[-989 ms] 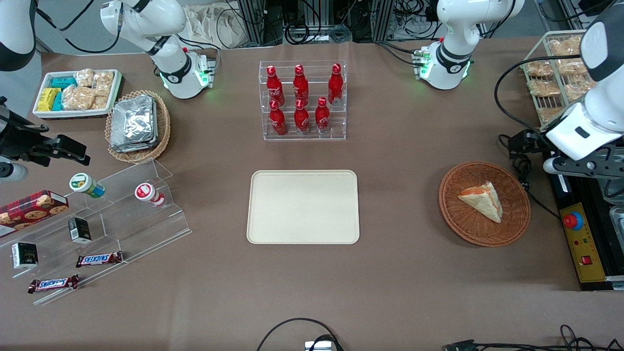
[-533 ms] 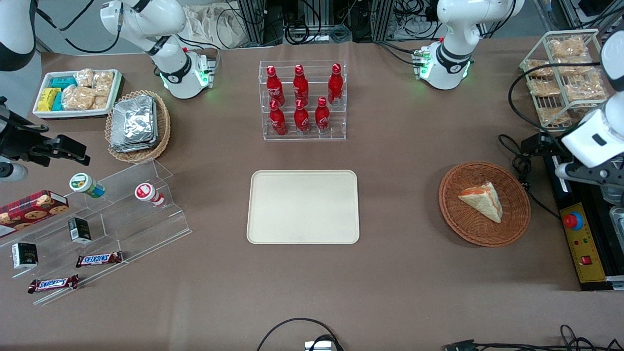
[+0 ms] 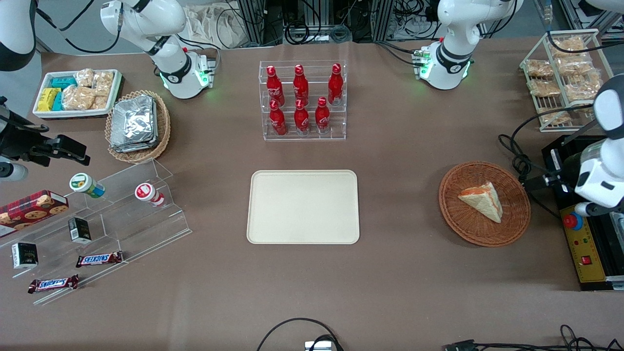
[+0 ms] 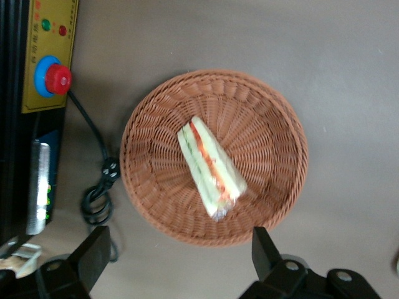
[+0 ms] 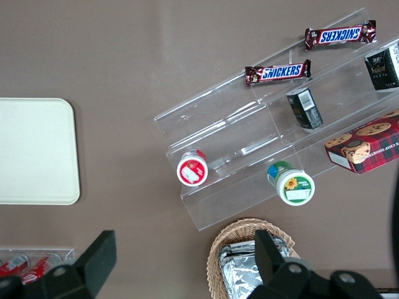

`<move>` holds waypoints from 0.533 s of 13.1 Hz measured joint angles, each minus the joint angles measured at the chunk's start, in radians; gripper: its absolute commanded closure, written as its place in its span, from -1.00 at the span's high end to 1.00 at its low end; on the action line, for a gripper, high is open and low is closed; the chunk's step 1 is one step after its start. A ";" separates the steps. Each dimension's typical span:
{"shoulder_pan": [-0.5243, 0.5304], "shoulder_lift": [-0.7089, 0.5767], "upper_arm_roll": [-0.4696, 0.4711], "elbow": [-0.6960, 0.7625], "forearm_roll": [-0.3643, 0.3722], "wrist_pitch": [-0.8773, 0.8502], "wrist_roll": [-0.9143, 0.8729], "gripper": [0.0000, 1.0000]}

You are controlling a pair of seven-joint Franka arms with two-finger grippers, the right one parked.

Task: Place sandwich from basket to tray
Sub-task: 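Move the left gripper over the wicker basket above the sandwich, then lower the left gripper and close it on the wrapped sandwich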

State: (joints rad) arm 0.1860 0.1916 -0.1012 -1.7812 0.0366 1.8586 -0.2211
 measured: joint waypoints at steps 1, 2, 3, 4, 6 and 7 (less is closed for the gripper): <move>-0.003 0.008 -0.003 -0.042 0.000 0.063 -0.048 1.00; -0.008 0.024 -0.005 -0.078 0.000 0.122 -0.103 1.00; -0.012 0.044 -0.006 -0.110 0.000 0.175 -0.162 1.00; -0.014 0.063 -0.006 -0.140 0.001 0.225 -0.215 1.00; -0.015 0.088 -0.007 -0.191 0.001 0.288 -0.272 1.00; -0.015 0.095 -0.007 -0.214 0.001 0.302 -0.282 1.00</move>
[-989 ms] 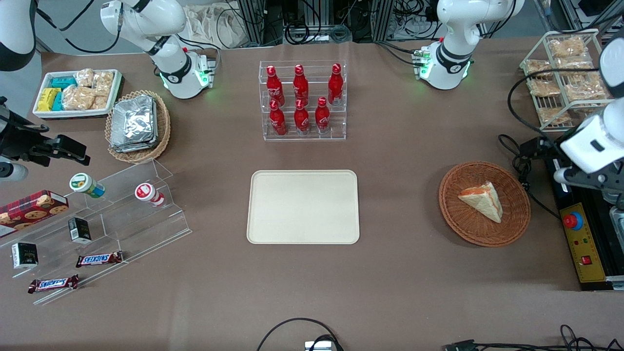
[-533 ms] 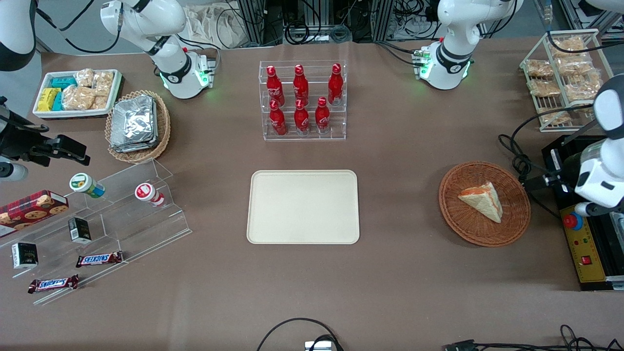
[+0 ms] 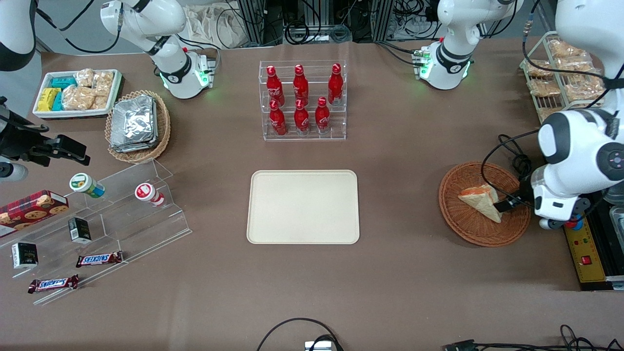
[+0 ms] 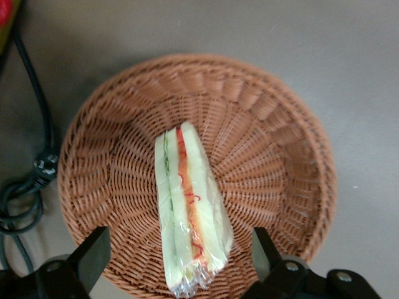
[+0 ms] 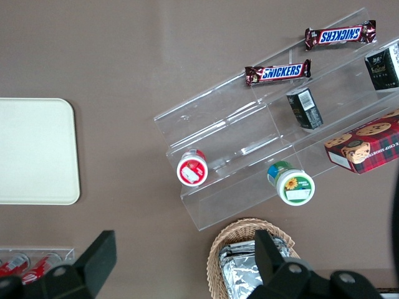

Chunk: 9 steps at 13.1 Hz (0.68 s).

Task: Place sandwich from basket to tray
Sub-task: 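Lower the left gripper and close it on the wrapped sandwich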

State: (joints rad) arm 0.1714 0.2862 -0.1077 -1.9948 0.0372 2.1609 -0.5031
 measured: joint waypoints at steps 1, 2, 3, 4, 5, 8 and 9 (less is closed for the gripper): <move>0.001 0.005 0.000 -0.018 0.000 0.006 -0.006 1.00; 0.002 0.010 0.001 -0.028 0.000 0.008 -0.010 1.00; 0.003 0.016 0.002 -0.033 0.000 0.008 -0.013 1.00; 0.003 0.023 0.002 -0.035 0.000 0.008 -0.016 1.00; 0.003 0.030 0.002 -0.036 0.000 0.008 -0.025 1.00; 0.003 0.041 0.002 -0.056 -0.001 0.013 -0.084 1.00; 0.003 0.044 0.001 -0.067 -0.002 0.036 -0.108 1.00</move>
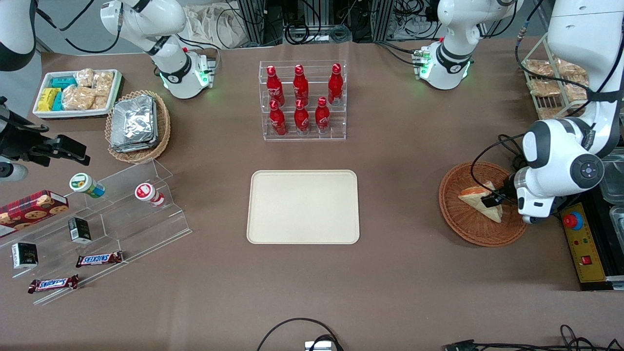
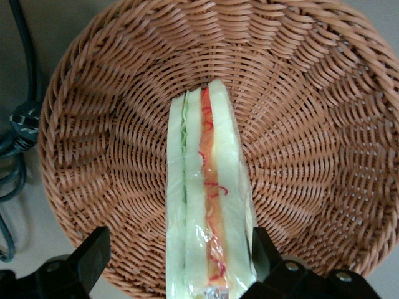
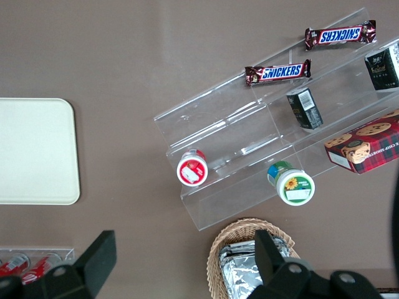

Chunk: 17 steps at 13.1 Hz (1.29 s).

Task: Place sandwich from basket to tray
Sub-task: 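Lower the left gripper and close it on the wrapped sandwich, then lift the sandwich and carry it with the left gripper to the tray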

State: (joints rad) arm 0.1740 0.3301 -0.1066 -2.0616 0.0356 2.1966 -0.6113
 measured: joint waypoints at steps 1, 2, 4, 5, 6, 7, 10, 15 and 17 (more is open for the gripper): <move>-0.002 0.006 -0.001 -0.010 0.000 0.027 -0.029 0.75; -0.006 0.016 -0.003 -0.016 0.000 0.046 -0.049 -0.09; -0.023 0.041 -0.007 -0.015 0.000 0.072 -0.072 -0.99; -0.033 0.049 -0.007 -0.014 0.000 0.083 -0.076 -1.00; -0.042 0.053 -0.008 -0.011 0.001 0.086 -0.076 -1.00; -0.049 0.053 -0.007 -0.008 0.002 0.086 -0.076 -1.00; -0.055 0.044 -0.008 0.010 0.003 0.049 -0.050 -1.00; -0.056 -0.034 -0.049 0.205 0.002 -0.264 0.014 -1.00; -0.059 -0.051 -0.122 0.326 0.002 -0.388 0.015 -1.00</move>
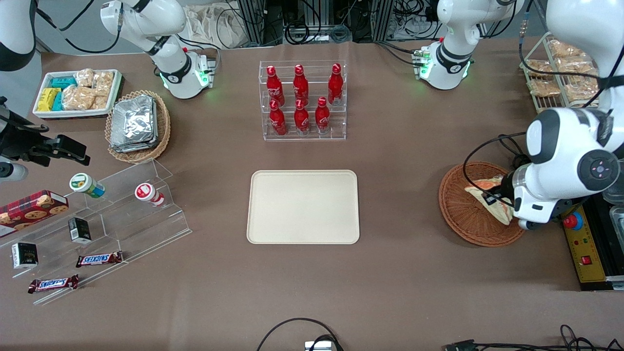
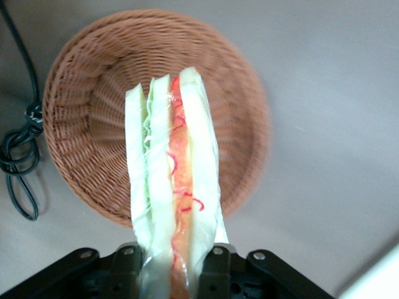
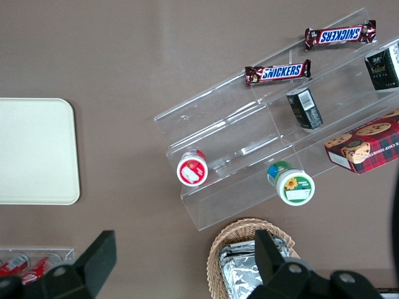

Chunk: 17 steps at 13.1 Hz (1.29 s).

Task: Place sandwich from basket to tray
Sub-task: 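Lift the sandwich and carry it with the left gripper to the tray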

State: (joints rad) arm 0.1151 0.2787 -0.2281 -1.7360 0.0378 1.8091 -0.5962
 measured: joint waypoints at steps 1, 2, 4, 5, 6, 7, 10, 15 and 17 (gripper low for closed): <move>-0.003 0.000 -0.048 0.051 0.000 -0.033 0.002 -1.00; -0.005 0.004 -0.102 0.088 0.002 -0.043 0.005 -1.00; -0.010 0.036 -0.225 0.146 0.014 -0.042 0.004 -1.00; -0.014 0.069 -0.287 0.169 0.028 -0.042 0.003 -1.00; -0.028 0.111 -0.339 0.188 0.064 -0.040 0.002 -1.00; -0.066 0.163 -0.368 0.207 0.112 -0.029 -0.008 -1.00; -0.224 0.348 -0.377 0.263 0.241 0.087 -0.062 -1.00; -0.332 0.545 -0.339 0.304 0.295 0.198 -0.089 0.32; -0.391 0.559 -0.294 0.306 0.301 0.206 -0.114 1.00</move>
State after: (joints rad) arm -0.2756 0.8380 -0.5224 -1.4298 0.3384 2.0152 -0.7100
